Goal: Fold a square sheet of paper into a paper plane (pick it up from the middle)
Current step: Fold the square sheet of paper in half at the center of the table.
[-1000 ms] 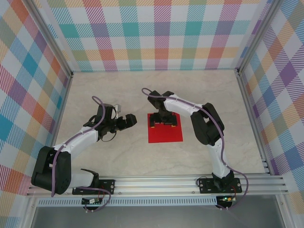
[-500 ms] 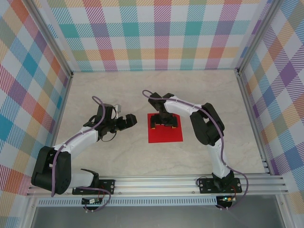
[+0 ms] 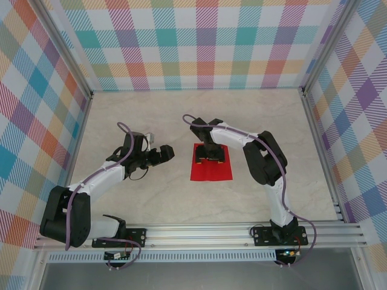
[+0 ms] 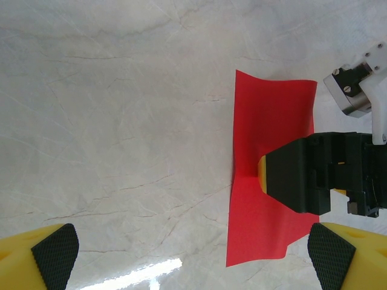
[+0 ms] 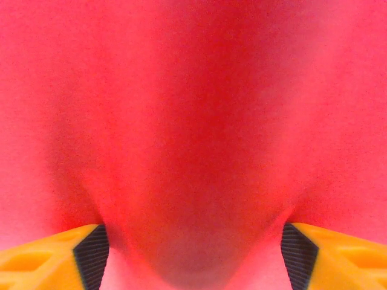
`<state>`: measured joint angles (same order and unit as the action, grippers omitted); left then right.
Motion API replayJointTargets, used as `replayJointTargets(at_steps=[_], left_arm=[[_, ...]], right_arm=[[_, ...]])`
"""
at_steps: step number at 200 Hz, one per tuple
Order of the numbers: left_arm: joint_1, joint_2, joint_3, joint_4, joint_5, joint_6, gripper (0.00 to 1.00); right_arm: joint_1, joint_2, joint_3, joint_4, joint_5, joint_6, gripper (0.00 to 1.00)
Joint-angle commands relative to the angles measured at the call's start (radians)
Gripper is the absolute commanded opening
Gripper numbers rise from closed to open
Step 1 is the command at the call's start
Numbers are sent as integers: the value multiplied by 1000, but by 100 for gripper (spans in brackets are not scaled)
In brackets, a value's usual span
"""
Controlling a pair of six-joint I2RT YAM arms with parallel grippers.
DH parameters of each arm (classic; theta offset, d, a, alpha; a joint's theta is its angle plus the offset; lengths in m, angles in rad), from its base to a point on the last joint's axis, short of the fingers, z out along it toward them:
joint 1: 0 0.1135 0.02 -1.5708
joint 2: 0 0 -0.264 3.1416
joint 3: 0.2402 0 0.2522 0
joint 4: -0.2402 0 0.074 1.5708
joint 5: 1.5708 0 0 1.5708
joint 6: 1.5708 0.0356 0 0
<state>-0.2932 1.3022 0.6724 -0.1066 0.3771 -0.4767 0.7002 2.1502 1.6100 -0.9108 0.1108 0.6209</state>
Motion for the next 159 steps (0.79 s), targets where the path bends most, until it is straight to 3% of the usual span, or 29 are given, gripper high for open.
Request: replayJointTargets(at_steps=[1, 55, 92, 128, 159], left_arm=[[-9, -26, 27, -31, 12, 22, 100], [-9, -61, 27, -59, -1, 27, 100], [-9, -83, 27, -77, -12, 26, 100], [-9, -108, 27, -95, -28, 21, 100], [-9, -128, 30, -94, -39, 2, 100]], right_arm=[[2, 35, -28, -8, -56, 11, 71], [-2, -58, -11, -5, -51, 10, 44], [-10, -153, -31, 32, -94, 11, 38], [-31, -258, -94, 149, -252, 22, 37], [-78, -339, -186, 346, -482, 76, 38]])
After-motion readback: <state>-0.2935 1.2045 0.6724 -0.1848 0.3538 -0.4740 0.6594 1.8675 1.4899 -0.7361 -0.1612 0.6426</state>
